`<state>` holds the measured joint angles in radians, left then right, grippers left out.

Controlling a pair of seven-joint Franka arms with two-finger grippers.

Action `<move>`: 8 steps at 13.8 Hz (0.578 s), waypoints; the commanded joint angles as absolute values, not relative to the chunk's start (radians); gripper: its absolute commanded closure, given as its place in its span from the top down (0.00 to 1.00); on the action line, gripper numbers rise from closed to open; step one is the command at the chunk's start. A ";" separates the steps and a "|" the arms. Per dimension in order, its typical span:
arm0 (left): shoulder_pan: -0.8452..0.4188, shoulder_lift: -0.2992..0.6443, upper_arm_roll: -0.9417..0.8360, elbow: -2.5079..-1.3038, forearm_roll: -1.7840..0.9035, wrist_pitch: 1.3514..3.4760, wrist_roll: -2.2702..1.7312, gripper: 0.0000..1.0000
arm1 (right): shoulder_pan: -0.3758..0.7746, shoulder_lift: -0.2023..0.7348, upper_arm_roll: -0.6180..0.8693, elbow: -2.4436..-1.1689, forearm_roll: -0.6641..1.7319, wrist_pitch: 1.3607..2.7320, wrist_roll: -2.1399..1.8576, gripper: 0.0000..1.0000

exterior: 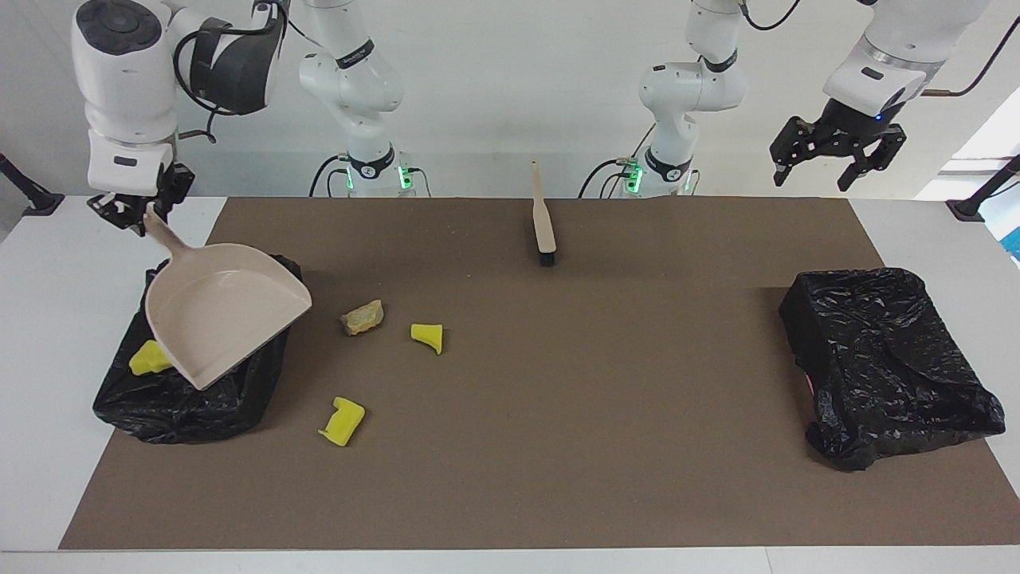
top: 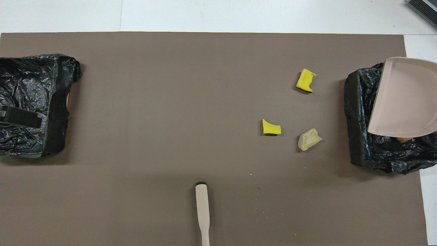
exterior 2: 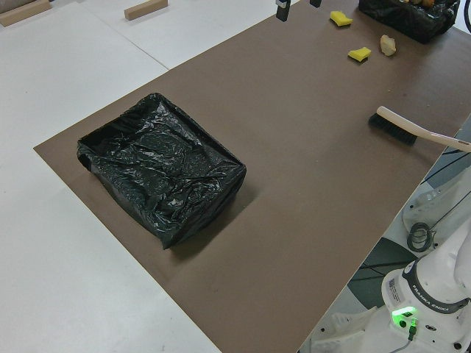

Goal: Sweep and dump trash in bin
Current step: 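Carry the empty dustpan with the right gripper back onto the mat center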

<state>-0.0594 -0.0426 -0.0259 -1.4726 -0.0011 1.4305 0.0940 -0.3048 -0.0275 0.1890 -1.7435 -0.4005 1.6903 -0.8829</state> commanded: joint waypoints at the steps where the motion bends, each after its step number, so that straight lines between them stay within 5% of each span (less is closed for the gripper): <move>1: -0.055 -0.064 -0.025 -1.494 -0.006 1.428 0.094 1.00 | -0.252 -0.035 0.190 -1.795 -0.309 1.678 -0.640 0.00; 8: -0.055 -0.064 -0.026 -1.494 -0.006 1.428 0.092 1.00 | 0.056 0.047 0.192 -1.772 -0.152 1.701 -0.070 0.00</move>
